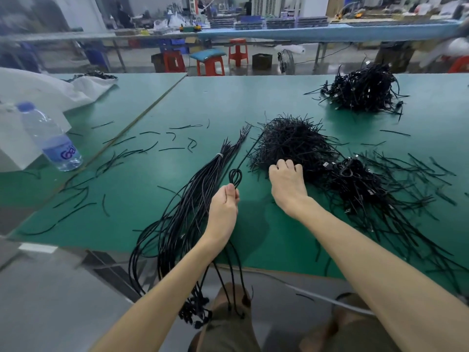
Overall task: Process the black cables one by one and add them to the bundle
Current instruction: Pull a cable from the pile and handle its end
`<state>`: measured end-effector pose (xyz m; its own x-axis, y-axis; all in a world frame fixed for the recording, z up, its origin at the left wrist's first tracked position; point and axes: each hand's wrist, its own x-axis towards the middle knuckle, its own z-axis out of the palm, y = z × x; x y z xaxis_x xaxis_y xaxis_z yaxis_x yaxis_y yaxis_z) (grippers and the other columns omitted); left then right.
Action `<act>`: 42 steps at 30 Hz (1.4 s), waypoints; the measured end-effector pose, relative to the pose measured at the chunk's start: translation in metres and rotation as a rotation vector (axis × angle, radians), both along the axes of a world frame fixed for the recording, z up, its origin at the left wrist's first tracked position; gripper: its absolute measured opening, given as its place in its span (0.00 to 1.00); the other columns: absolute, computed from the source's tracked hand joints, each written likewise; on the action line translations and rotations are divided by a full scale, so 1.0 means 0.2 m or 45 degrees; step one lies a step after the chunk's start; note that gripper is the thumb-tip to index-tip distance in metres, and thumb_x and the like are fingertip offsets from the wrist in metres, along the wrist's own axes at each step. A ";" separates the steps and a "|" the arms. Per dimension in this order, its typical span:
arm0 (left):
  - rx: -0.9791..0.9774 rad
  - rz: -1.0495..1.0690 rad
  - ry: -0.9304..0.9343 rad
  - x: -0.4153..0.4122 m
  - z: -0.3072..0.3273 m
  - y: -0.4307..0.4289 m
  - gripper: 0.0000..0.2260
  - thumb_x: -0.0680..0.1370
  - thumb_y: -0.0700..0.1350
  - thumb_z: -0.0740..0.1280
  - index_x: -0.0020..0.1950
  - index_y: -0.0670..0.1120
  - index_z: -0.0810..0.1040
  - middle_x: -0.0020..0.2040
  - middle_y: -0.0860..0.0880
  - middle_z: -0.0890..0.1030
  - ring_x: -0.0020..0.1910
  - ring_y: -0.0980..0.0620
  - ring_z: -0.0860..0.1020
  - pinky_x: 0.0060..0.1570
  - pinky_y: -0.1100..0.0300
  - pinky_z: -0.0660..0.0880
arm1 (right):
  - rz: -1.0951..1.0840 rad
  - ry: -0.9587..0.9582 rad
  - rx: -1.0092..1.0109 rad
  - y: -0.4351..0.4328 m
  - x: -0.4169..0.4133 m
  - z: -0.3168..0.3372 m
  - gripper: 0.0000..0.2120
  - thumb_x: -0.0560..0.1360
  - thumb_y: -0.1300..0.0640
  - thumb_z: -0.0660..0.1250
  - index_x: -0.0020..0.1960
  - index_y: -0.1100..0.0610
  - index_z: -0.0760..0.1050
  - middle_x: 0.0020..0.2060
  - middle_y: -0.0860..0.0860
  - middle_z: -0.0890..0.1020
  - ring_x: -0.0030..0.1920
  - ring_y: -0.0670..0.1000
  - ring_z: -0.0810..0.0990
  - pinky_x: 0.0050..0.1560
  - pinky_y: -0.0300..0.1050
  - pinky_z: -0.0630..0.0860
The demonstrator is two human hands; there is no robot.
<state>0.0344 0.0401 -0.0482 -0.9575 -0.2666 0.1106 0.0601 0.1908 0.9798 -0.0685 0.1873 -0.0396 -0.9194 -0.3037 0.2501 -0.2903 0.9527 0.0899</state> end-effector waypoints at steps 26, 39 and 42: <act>-0.385 -0.035 -0.028 0.01 0.00 0.01 0.18 0.88 0.50 0.52 0.42 0.47 0.71 0.38 0.49 0.72 0.38 0.49 0.70 0.44 0.44 0.72 | 0.164 -0.441 -2.160 -0.09 0.53 0.04 0.08 0.77 0.65 0.72 0.48 0.56 0.74 0.41 0.51 0.81 0.41 0.46 0.81 0.44 0.40 0.78; -0.290 -0.210 0.020 0.02 -0.01 0.02 0.18 0.88 0.48 0.55 0.39 0.47 0.70 0.36 0.55 0.72 0.38 0.52 0.70 0.46 0.45 0.72 | 0.014 -0.546 -2.197 -0.06 0.50 -0.08 0.06 0.78 0.62 0.72 0.51 0.56 0.76 0.46 0.55 0.84 0.45 0.50 0.83 0.40 0.39 0.78; -0.256 -0.219 0.021 0.02 -0.01 0.02 0.18 0.88 0.49 0.54 0.39 0.47 0.69 0.34 0.58 0.71 0.38 0.52 0.69 0.45 0.47 0.70 | 0.018 -0.553 -2.209 -0.06 0.50 -0.09 0.06 0.77 0.62 0.73 0.51 0.56 0.77 0.45 0.53 0.84 0.43 0.47 0.82 0.41 0.38 0.77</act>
